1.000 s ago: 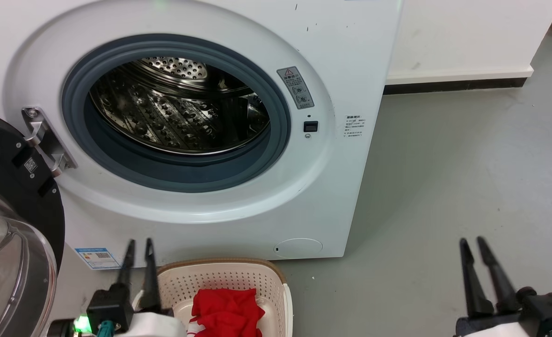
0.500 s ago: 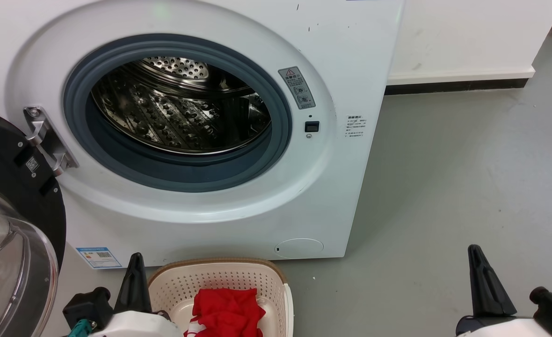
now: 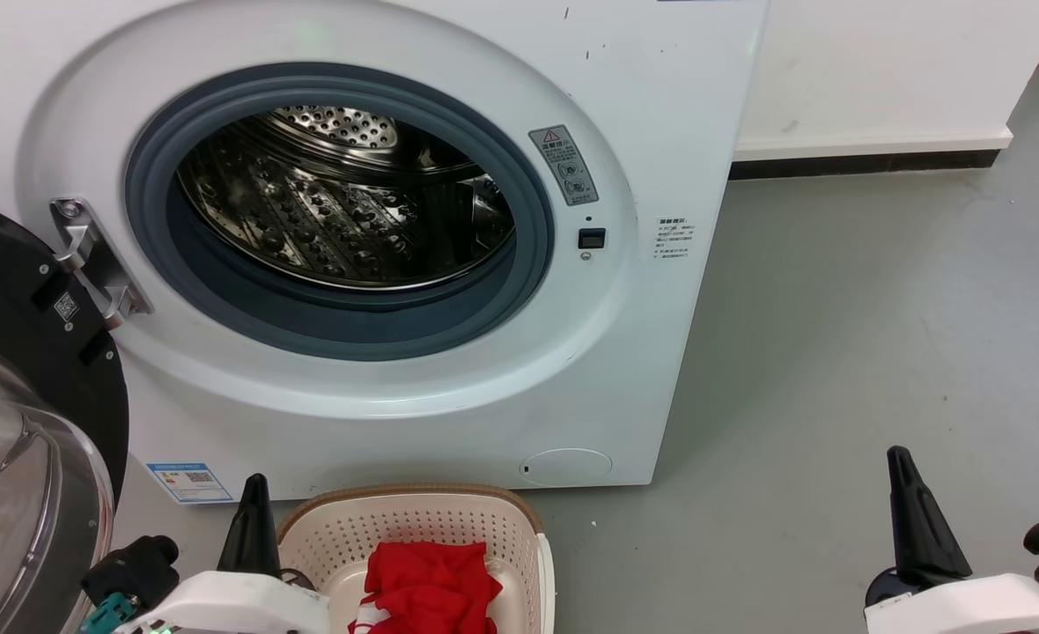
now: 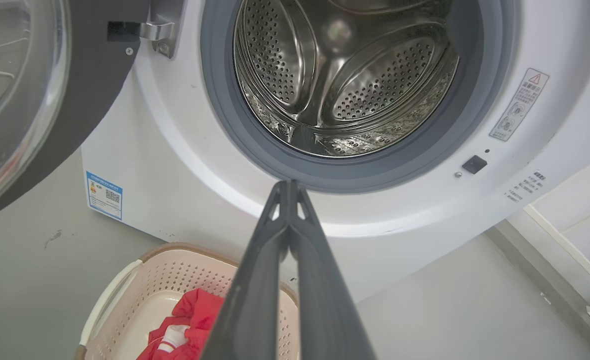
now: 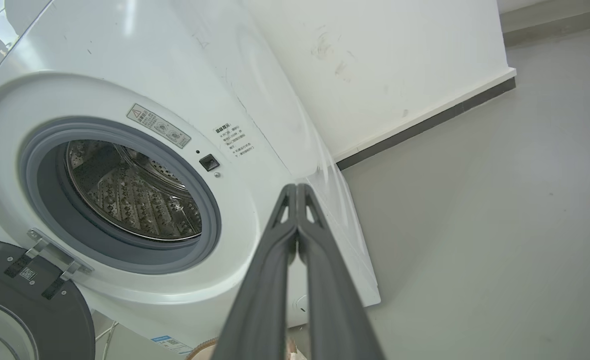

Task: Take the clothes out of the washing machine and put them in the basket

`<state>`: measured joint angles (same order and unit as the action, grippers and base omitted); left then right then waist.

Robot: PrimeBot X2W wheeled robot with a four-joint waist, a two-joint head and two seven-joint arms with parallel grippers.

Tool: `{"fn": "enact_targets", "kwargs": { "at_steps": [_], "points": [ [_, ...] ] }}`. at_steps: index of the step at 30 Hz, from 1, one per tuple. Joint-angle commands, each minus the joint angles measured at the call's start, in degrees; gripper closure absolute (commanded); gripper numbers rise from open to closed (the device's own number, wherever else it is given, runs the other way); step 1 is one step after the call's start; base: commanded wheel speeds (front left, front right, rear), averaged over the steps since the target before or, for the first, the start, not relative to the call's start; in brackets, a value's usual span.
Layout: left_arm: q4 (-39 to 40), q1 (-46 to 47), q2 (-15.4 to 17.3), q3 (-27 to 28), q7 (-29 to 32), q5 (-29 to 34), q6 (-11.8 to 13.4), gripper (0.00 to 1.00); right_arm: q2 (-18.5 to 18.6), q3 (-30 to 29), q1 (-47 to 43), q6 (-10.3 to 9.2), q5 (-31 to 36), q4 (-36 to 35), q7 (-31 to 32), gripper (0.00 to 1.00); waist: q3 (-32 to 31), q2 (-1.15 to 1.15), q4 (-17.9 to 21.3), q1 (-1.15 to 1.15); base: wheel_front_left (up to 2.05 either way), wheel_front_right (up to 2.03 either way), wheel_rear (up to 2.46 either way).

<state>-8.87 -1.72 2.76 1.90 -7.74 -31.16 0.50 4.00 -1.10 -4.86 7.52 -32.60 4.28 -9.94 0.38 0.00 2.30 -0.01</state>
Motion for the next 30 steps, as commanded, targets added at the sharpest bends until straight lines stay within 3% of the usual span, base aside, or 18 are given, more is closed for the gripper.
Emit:
{"fn": "enact_targets", "kwargs": {
  "at_steps": [1,30],
  "points": [
    [0.4,1.8,0.1,0.3,0.5,-2.7,-0.4,1.00,0.6,0.0,1.7,0.00,-2.9,-0.2,0.6,1.00,0.0,0.00,0.0,0.00,0.00,0.00,0.00],
    [-1.8,4.5,0.1,2.1,6.0,-26.0,-3.5,1.00,1.1,-0.7,5.6,-0.02,-26.8,3.6,5.7,1.00,-0.1,0.00,-0.7,0.00,0.00,0.00,0.00]
  ]
}}
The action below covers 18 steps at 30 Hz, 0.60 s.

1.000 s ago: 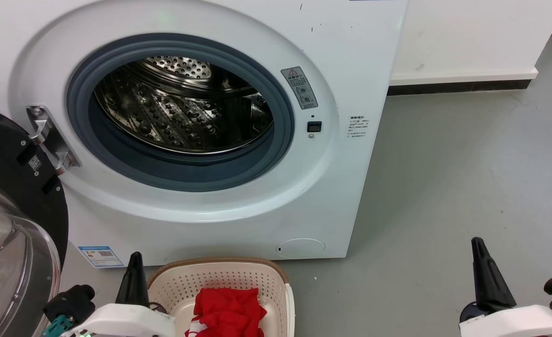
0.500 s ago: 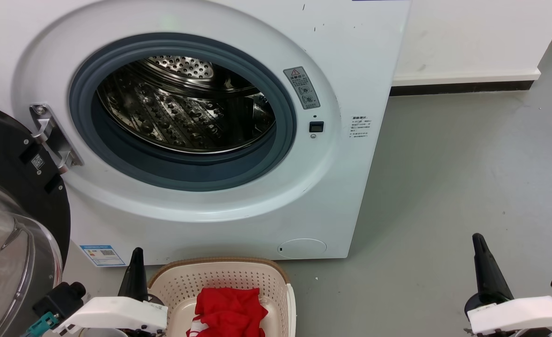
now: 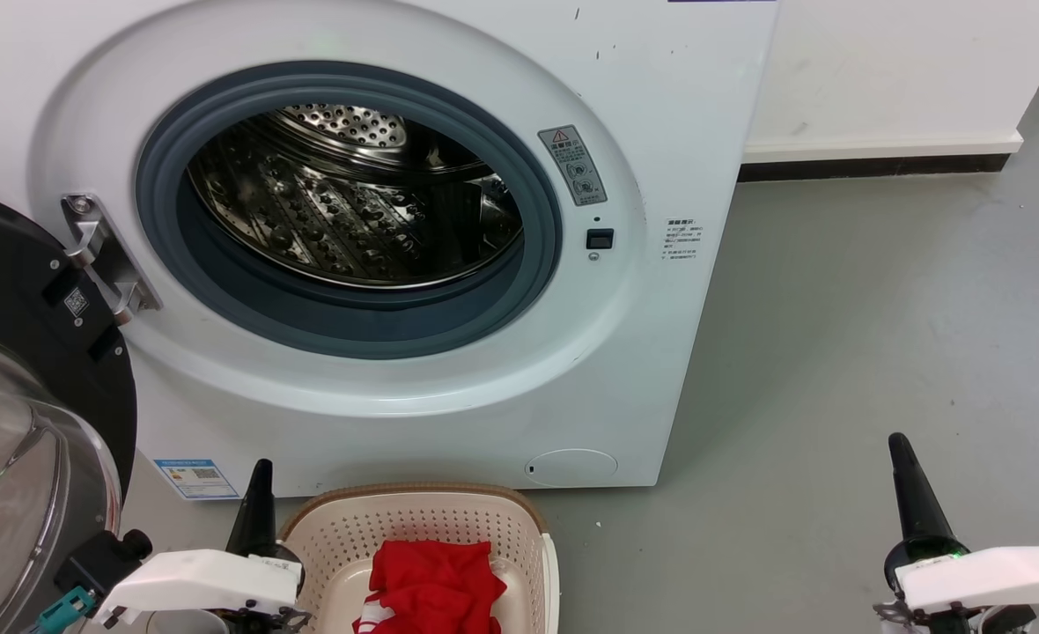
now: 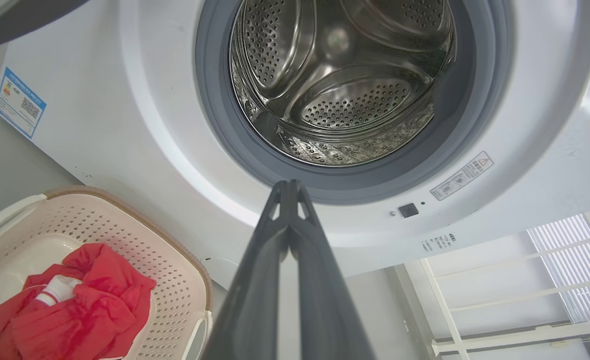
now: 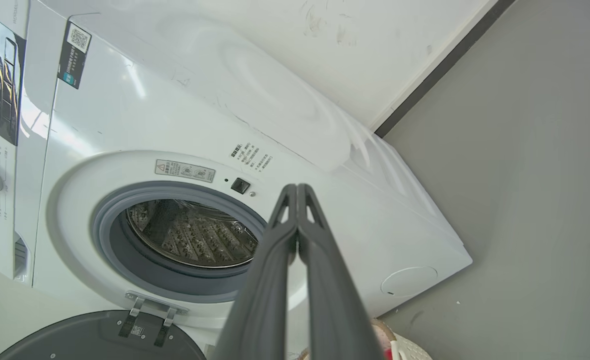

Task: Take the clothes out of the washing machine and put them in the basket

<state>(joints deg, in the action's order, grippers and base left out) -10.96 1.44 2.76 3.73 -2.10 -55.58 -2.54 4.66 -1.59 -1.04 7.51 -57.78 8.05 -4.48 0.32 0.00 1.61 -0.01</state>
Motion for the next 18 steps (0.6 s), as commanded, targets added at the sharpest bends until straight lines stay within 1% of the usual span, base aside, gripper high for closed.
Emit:
{"fn": "enact_targets", "kwargs": {
  "at_steps": [1,18],
  "points": [
    [0.3,1.3,0.1,0.2,0.4,-1.6,-0.4,1.00,0.4,-0.2,1.8,-0.01,-1.6,-0.1,0.2,1.00,0.0,0.00,0.0,0.00,0.00,0.00,0.00],
    [-0.7,2.6,0.1,1.1,3.0,-12.5,-1.9,1.00,0.4,-0.8,3.6,-0.01,-12.6,1.7,2.9,1.00,0.0,0.00,-0.4,0.00,0.00,0.00,0.00]
  ]
}}
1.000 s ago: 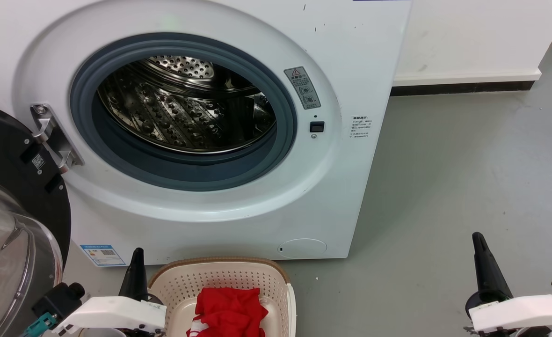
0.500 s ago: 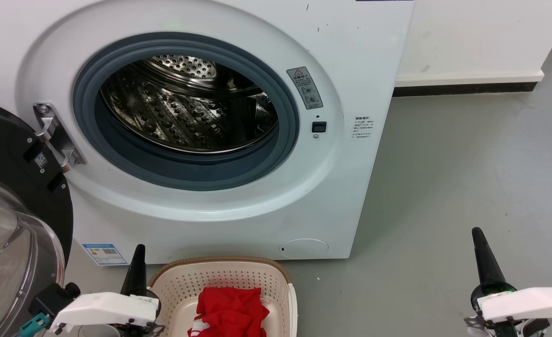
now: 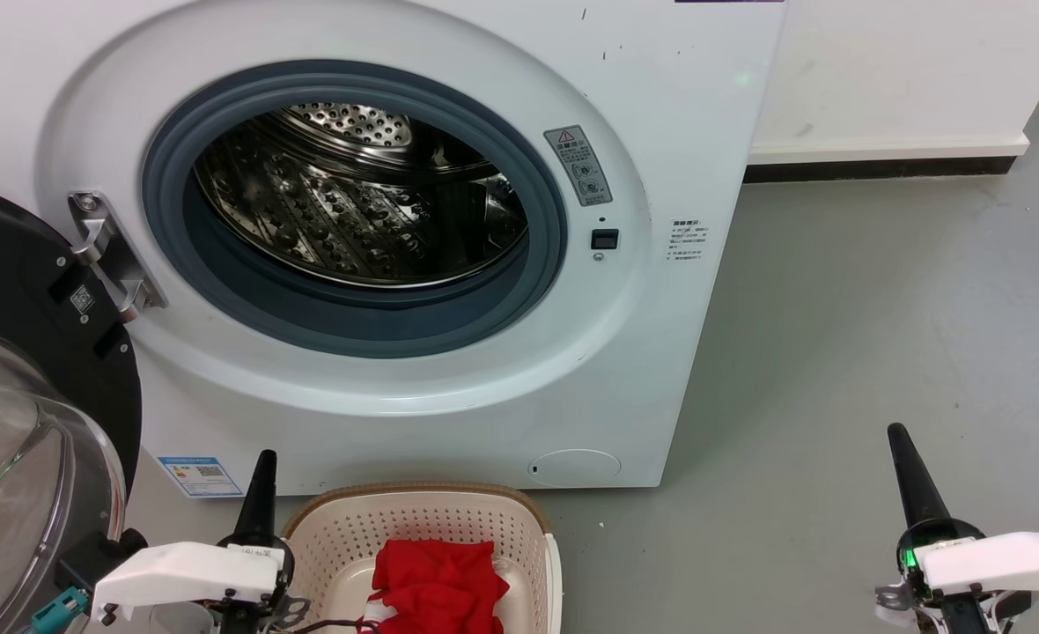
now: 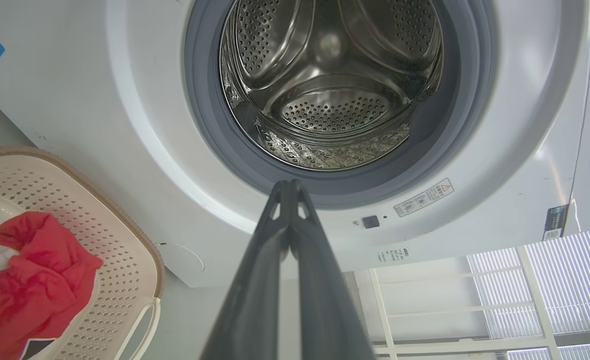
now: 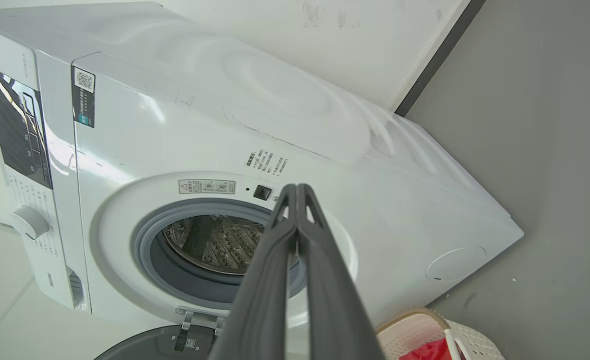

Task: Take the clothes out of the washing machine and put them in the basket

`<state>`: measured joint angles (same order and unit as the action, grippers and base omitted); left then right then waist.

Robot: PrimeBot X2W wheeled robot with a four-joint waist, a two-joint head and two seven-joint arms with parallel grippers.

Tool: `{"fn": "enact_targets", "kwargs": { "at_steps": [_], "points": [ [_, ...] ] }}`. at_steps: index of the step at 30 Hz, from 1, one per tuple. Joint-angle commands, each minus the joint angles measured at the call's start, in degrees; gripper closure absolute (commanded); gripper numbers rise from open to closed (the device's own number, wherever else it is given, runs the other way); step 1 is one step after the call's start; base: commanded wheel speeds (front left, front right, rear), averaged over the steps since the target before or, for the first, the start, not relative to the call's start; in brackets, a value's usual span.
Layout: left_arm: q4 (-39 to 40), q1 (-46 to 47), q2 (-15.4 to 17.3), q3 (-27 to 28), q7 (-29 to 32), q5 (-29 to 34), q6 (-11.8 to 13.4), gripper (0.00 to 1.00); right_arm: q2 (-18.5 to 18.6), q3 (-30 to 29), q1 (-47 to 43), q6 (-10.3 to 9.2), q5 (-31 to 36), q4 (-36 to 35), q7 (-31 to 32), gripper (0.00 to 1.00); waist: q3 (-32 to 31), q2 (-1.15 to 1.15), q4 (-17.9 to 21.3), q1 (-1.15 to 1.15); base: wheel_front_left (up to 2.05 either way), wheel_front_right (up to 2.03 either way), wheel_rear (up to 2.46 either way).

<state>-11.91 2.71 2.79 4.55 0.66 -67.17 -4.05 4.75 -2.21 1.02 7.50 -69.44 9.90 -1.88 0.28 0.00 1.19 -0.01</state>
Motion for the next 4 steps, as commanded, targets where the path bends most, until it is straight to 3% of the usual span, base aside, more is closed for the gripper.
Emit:
{"fn": "enact_targets", "kwargs": {
  "at_steps": [1,4],
  "points": [
    [0.1,1.4,0.1,0.3,0.3,-1.5,-0.5,1.00,0.3,-0.2,1.6,0.00,-1.6,0.0,0.5,1.00,0.0,0.00,0.0,0.01,0.00,0.00,0.00],
    [0.0,1.6,0.1,0.4,0.8,-3.2,-0.7,1.00,0.3,-0.3,1.9,0.00,-3.3,0.3,0.9,1.00,0.0,0.00,-0.1,0.01,0.00,0.00,0.00]
  ]
}}
